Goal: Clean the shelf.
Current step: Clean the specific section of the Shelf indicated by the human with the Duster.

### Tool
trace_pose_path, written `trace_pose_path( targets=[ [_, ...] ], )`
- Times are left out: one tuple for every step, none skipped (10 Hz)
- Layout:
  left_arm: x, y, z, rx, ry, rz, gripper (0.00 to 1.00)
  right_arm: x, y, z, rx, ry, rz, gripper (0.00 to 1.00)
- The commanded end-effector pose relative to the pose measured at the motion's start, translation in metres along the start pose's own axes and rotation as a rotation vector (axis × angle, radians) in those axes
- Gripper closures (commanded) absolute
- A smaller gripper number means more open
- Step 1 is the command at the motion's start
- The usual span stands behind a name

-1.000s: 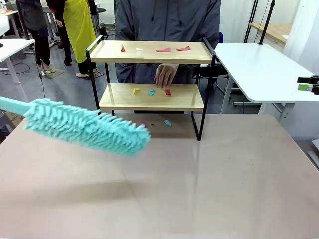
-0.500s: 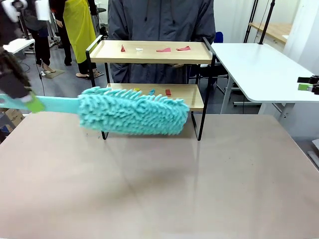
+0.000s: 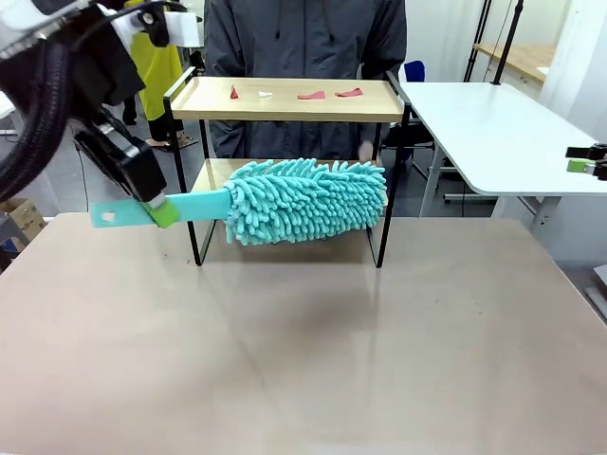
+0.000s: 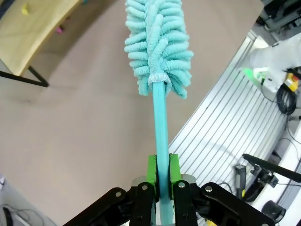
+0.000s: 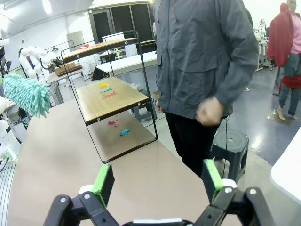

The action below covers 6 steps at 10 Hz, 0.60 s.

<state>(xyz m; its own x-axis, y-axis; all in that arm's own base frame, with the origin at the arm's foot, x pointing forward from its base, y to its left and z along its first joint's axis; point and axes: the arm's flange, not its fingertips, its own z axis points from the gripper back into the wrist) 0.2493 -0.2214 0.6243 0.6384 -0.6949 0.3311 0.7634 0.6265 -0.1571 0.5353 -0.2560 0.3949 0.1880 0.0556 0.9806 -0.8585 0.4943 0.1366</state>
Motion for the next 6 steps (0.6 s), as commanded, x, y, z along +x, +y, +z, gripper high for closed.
trace_pose_path(
  targets=[
    [-0.003, 0.001, 0.005, 0.01, -0.006, 0.001, 0.87, 0.002, 0.001, -0.001, 0.001, 0.004, 0.0, 0.0],
    [-0.003, 0.001, 0.005, 0.01, -0.006, 0.001, 0.87, 0.002, 0.001, -0.001, 0.001, 0.004, 0.0, 0.0],
    [-0.003, 0.001, 0.005, 0.01, -0.006, 0.001, 0.87, 0.002, 0.001, -0.001, 0.001, 0.004, 0.0, 0.0],
    [-0.003, 0.001, 0.005, 0.01, -0.006, 0.001, 0.87, 0.002, 0.001, -0.001, 0.001, 0.004, 0.0, 0.0],
    [0.0, 0.001, 0.0, 0.003, 0.003, -0.004, 0.87, 0.002, 0.001, -0.001, 0.001, 0.004, 0.0, 0.0],
    [0.011, -0.006, -0.01, 0.029, -0.029, 0.071, 0.87, 0.002, 0.001, -0.001, 0.001, 0.004, 0.0, 0.0]
  ],
)
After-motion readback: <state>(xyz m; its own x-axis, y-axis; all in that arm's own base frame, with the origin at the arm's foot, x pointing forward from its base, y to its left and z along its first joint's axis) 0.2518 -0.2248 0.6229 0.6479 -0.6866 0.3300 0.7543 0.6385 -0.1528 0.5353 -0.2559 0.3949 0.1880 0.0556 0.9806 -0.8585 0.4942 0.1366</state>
